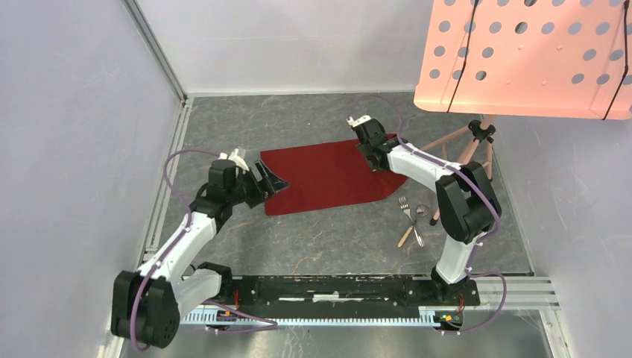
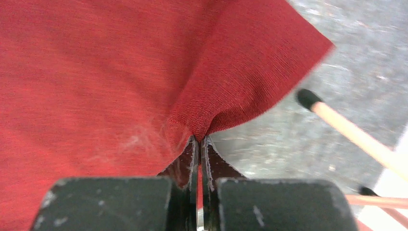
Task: Fold the napkin into a case and place the utensils inside
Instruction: Fold the rectangle-folded napkin at the center of the board.
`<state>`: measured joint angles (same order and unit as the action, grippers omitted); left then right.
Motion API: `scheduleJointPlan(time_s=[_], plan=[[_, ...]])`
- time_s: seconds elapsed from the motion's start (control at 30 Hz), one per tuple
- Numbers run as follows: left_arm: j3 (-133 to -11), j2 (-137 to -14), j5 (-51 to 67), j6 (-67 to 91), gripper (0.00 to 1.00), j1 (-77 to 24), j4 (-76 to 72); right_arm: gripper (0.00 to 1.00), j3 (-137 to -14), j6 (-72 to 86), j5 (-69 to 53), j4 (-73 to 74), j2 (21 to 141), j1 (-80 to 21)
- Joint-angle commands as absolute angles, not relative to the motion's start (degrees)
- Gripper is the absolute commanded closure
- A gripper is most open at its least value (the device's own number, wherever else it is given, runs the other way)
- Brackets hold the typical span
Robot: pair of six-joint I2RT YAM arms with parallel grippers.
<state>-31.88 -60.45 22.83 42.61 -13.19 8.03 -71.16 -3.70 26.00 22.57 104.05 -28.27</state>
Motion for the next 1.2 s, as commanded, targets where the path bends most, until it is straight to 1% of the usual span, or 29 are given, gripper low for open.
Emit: scheduleJointPlan(time_s=[0.0,0.07,0.13,0.33,0.53,0.9,1.17], plan=[[-34.7,-53.6,16.7,40.2,0.1,-11.6,13.1,1.0,-74.5,5.7,13.7,23.1,102.3,-32.9],[-36.4,-51.9,14.4,38.0,0.09,-11.6,16.5,1.0,-75.0,8.5,7.2,21.2,102.9,-34.6],[-37.9,-50.5,13.1,36.5,0.09,-11.6,18.9,1.0,-77.3,10.3,3.4,20.2,104.5,-36.9],[-40.5,-47.6,9.8,32.9,0.09,-11.6,23.9,1.0,-85.3,13.2,-3.5,18.5,111.3,-42.3],[-42.1,-45.1,6.9,30.4,0.09,-11.5,27.0,1.0,-91.5,16.4,-7.4,17.4,116.8,-46.6],[-41.8,-42.2,5.2,29.6,0.09,-11.6,28.5,1.0,-97.0,20.7,-10.5,13.8,122.6,-48.2],[-41.7,-41.6,5.2,29.3,0.09,-11.6,29.1,1.0,-99.0,20.3,-7.2,14.3,124.5,-48.2]])
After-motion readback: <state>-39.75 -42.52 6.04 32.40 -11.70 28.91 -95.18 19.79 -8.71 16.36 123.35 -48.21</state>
